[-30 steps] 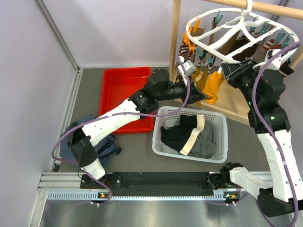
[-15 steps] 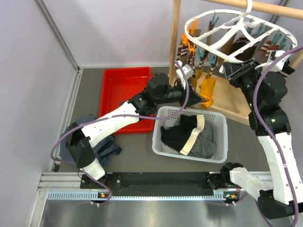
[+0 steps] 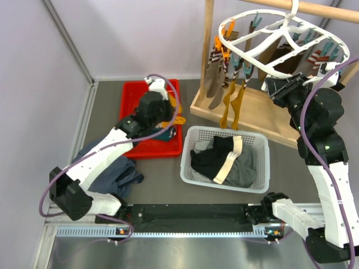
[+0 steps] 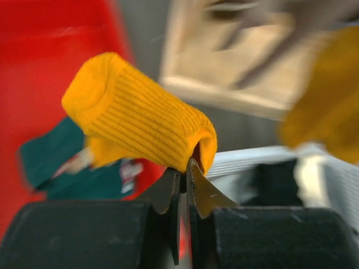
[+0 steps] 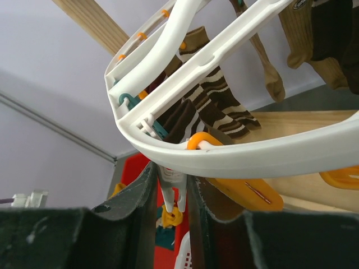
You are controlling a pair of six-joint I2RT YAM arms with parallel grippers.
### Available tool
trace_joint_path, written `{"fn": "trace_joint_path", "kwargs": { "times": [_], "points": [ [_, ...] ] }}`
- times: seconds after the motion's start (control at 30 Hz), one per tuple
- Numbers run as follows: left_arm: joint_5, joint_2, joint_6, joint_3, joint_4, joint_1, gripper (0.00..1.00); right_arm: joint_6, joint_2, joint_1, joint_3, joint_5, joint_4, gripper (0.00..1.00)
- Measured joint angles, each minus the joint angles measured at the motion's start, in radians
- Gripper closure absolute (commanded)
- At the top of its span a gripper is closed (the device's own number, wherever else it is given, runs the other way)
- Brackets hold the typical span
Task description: Remove the socks clipped to the hanger
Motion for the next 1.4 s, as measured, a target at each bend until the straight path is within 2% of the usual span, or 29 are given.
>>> {"fn": "trace_joint_path", "kwargs": {
  "times": [0.13, 0.17, 0.37, 0.53, 0.7, 0.9, 0.93, 1.03, 1.07, 1.2, 1.4],
  "points": [
    [-0.049, 0.007, -0.040, -0.097, -0.058, 0.143, 0.52, -0.017, -0.003, 0.000, 0.000, 0.000, -0.005, 0.94],
    [-0.057, 0.027, -0.055, -0.114, -0.076, 0.163, 0.39, -0.021, -0.003, 0.000, 0.000, 0.000, -0.005, 0.94],
    [-0.119, 0.198, -0.103, -0.069, -0.216, 0.183, 0.20, -0.044, -0.014, 0.000, 0.000, 0.001, -0.015, 0.94],
    [-0.054, 0.203, -0.083, -0.032, -0.208, 0.183, 0.20, -0.057, -0.016, 0.000, 0.003, 0.001, -0.024, 0.95],
    [0.054, 0.216, -0.045, -0.010, -0.150, 0.183, 0.23, -0.064, -0.017, 0.000, 0.013, 0.002, -0.035, 0.95],
    [0.180, 0.329, -0.004, 0.038, -0.106, 0.181, 0.27, -0.075, -0.018, 0.000, 0.019, 0.003, -0.042, 0.95],
    [0.191, 0.346, 0.001, 0.045, -0.106, 0.180, 0.31, -0.077, -0.018, 0.000, 0.024, 0.005, -0.043, 0.95],
    [0.209, 0.385, 0.008, 0.071, -0.107, 0.180, 0.59, -0.082, -0.019, 0.000, 0.034, 0.006, -0.044, 0.95],
    [0.212, 0.399, 0.014, 0.085, -0.109, 0.179, 0.76, -0.084, -0.020, 0.000, 0.034, 0.007, -0.045, 0.95],
    [0.173, 0.426, 0.021, 0.129, -0.120, 0.179, 1.00, -0.095, -0.023, 0.000, 0.034, 0.016, -0.050, 0.95],
    [0.017, 0.426, 0.000, 0.140, -0.176, 0.180, 1.00, -0.103, -0.023, 0.000, 0.034, 0.024, -0.056, 0.95]
  ]
}}
